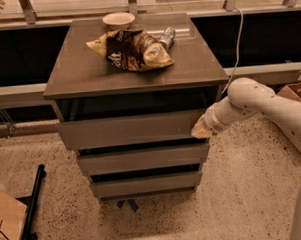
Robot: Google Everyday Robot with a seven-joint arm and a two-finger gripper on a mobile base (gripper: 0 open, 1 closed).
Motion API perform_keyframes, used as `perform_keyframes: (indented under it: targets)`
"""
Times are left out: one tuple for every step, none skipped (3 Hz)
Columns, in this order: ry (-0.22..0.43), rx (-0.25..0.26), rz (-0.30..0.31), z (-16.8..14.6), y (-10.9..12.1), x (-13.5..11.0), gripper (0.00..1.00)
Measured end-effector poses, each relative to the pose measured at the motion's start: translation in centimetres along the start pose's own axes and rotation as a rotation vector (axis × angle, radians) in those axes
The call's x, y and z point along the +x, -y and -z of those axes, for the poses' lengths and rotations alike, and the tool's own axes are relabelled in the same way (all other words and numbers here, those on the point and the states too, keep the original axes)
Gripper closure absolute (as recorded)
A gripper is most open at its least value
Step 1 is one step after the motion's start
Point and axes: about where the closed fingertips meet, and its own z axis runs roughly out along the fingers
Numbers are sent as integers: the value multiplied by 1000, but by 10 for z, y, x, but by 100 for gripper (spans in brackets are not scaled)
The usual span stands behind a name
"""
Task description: Close top drawer
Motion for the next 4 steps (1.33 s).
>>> perform_keyframes:
  targets:
    - [12,50,10,2,29,-4,100]
    - [12,50,10,2,29,-4,82]
    - [12,45,11,-1,28,-5,58]
    - [13,40,11,-4,27,-5,35]
